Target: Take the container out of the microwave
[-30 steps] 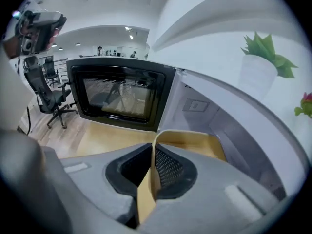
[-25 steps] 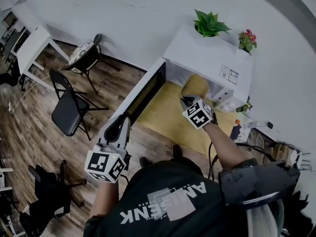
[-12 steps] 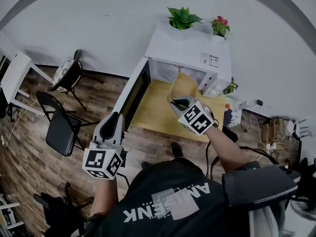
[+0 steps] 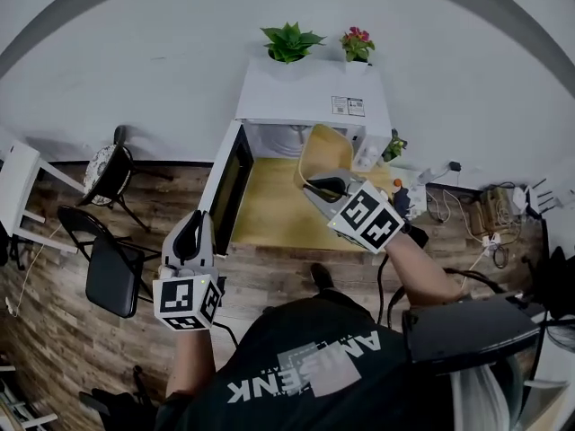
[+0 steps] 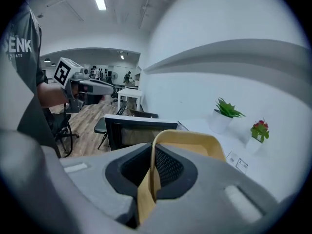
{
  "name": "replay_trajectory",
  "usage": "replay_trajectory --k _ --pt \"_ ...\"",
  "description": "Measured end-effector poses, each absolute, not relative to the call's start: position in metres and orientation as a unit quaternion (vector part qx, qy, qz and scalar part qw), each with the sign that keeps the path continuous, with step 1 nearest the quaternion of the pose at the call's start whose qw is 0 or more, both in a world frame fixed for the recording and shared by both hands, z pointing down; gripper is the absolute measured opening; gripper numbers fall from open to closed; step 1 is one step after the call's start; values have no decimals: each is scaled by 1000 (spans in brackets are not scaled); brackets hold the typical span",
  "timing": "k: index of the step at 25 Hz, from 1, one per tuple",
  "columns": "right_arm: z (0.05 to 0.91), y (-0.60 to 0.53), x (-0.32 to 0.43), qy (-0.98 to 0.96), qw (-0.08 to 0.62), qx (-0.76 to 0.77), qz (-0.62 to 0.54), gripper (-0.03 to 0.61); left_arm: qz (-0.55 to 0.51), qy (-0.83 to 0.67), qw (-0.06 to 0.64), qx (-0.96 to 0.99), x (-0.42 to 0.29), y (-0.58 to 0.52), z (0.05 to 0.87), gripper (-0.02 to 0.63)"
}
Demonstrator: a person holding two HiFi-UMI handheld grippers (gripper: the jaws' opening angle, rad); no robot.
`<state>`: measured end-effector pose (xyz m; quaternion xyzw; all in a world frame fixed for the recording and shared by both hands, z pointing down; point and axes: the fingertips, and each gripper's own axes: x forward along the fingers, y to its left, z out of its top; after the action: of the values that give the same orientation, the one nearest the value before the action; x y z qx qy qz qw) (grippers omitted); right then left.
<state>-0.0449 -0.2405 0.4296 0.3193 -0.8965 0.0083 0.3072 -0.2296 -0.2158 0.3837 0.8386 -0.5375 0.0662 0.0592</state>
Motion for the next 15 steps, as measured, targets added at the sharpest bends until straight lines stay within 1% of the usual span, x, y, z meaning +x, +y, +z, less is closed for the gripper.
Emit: replay_trajectory --k 6,8,12,15 --pt "401 -233 -37 -906 293 307 0 25 32 -547 44 836 -226 -219 353 26" --pt "393 -236 -34 -906 290 306 -7 25 26 -547 48 835 -224 -220 349 25" --pt "376 -242 -29 -911 279 302 -22 25 21 -554 65 830 -221 -221 347 2" --pt "371 -241 -27 -916 275 292 -26 25 14 -560 85 824 -221 -219 346 2"
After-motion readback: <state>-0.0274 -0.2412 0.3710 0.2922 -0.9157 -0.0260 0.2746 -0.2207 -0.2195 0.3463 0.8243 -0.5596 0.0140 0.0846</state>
